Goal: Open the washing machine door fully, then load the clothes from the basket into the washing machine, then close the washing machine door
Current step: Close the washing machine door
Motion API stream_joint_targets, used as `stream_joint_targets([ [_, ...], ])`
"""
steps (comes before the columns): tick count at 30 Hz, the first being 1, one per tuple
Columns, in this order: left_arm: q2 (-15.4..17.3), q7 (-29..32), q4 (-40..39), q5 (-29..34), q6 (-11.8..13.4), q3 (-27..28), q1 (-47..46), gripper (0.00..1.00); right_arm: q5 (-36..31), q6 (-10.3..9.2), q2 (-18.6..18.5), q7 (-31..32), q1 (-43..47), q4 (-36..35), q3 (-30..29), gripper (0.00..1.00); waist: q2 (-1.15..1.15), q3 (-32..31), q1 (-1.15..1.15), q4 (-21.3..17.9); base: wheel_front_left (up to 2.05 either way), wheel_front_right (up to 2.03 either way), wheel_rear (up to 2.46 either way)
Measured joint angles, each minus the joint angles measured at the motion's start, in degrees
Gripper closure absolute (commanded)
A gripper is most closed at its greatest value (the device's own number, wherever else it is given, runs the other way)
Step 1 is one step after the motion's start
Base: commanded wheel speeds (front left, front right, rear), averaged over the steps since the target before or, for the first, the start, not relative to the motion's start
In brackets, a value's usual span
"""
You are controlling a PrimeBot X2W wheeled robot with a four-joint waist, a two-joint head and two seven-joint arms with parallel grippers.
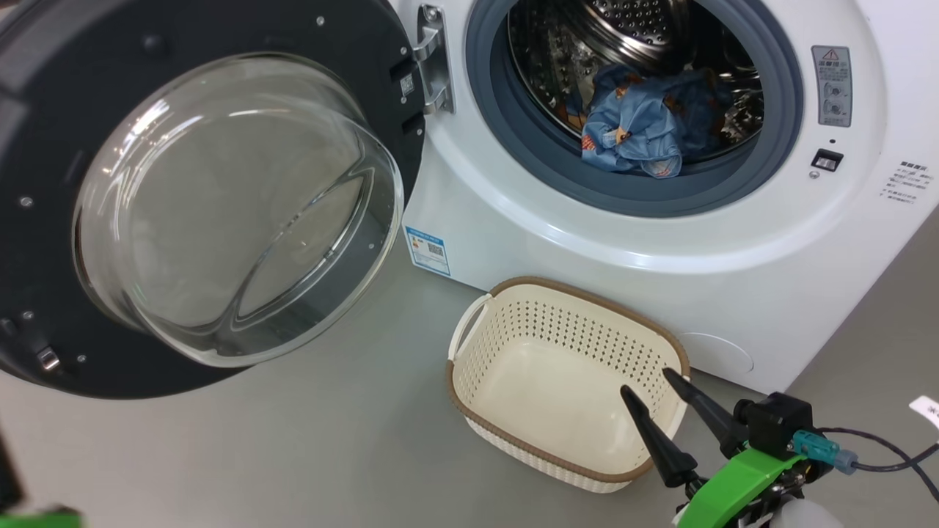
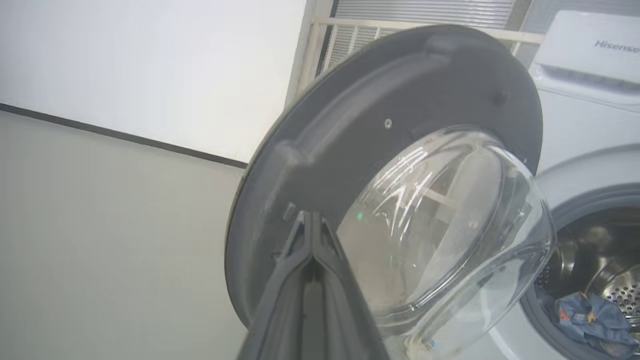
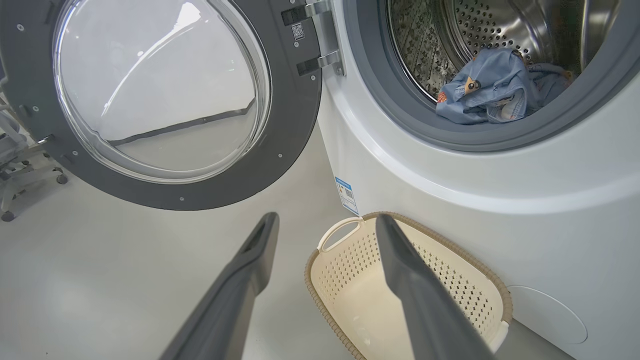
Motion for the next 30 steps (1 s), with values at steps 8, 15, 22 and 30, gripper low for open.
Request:
stream_joint_targets([
  [8,12.5,0.8,2.5,-19.4,0.0,2.7,-11.3,1.00,-1.0,0.00,-0.7,0.0,-0.9,0.0,0.0,0.00,0.00,1.7,0.00,0.2,0.00,0.00,0.00],
  [15,21.2,7.5,13.4,-35.9,0.0,1.9,-22.1,1.00,-1.2,0.00,-1.3,0.0,-1.6,-0.1,-0.2,0.00,0.00,3.0,0.00,0.1,0.00,0.00,0.00],
  [22,26.0,16.0,23.2,-44.9,0.0,-1.3,-28.9,1.00,-1.2,0.00,-1.9,0.0,-1.6,-0.1,-0.2,0.00,0.00,4.0,0.00,0.0,0.00,0.00,0.00],
  [30,30.1,28.9,30.7,-53.0,0.1,-5.6,-35.4,1.00,-1.7,0.00,-3.2,0.0,-1.7,-0.2,-0.2,0.00,0.00,5.7,0.00,0.0,0.00,0.00,0.00],
])
